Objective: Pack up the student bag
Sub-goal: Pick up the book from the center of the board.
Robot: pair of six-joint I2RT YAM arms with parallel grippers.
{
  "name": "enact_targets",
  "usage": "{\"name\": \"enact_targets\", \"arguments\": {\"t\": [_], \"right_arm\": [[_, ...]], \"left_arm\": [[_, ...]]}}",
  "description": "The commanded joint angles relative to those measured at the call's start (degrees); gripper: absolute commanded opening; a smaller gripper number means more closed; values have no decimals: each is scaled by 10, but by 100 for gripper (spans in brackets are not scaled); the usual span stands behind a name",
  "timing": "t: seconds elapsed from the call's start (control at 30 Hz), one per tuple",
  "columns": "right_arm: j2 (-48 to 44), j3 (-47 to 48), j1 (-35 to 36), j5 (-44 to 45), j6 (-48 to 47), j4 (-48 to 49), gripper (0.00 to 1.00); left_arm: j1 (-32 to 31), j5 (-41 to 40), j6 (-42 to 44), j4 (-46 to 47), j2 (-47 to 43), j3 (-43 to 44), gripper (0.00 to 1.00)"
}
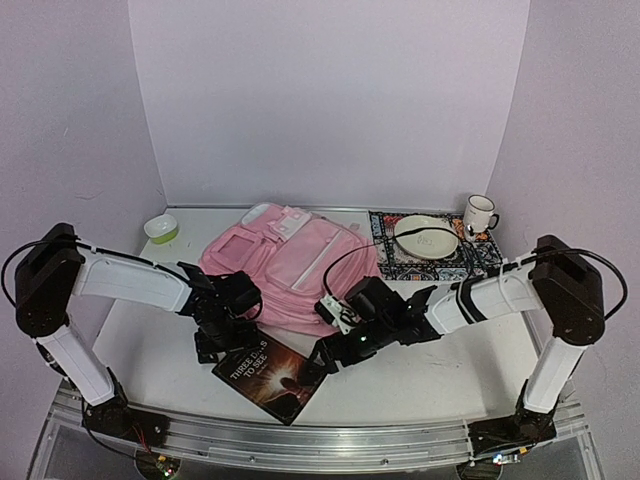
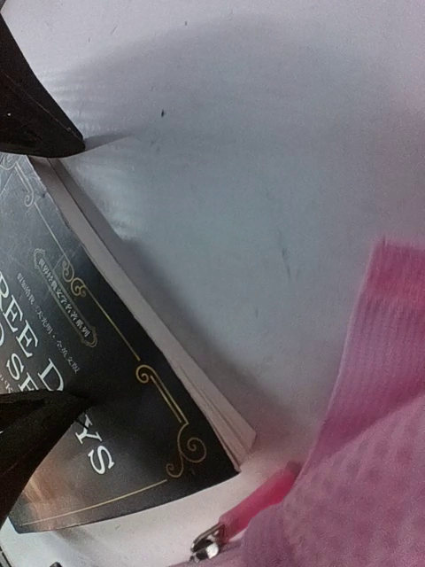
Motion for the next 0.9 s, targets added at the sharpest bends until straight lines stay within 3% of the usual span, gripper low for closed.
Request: {"name": "enact_targets", "arguments": {"t": [0.0,0.17,0.47,0.77,0.87], "right_arm": [[20,13,2,-12,-1,-4,87],[51,17,2,-33,-10,-10,81],[96,52,6,-117,-14,-10,59],[65,59,6,-142,-7,-9,6],[35,55,6,-144,-4,-9,0]], "left_arm": [[-32,50,16,59,51,21,90],[-43,59,23,78,61,35,90],[-53,60,23,101,47,36,90],[-55,17,16,110,-27,5,93],[-54,-14,16,112,-63,-11,95]]}}
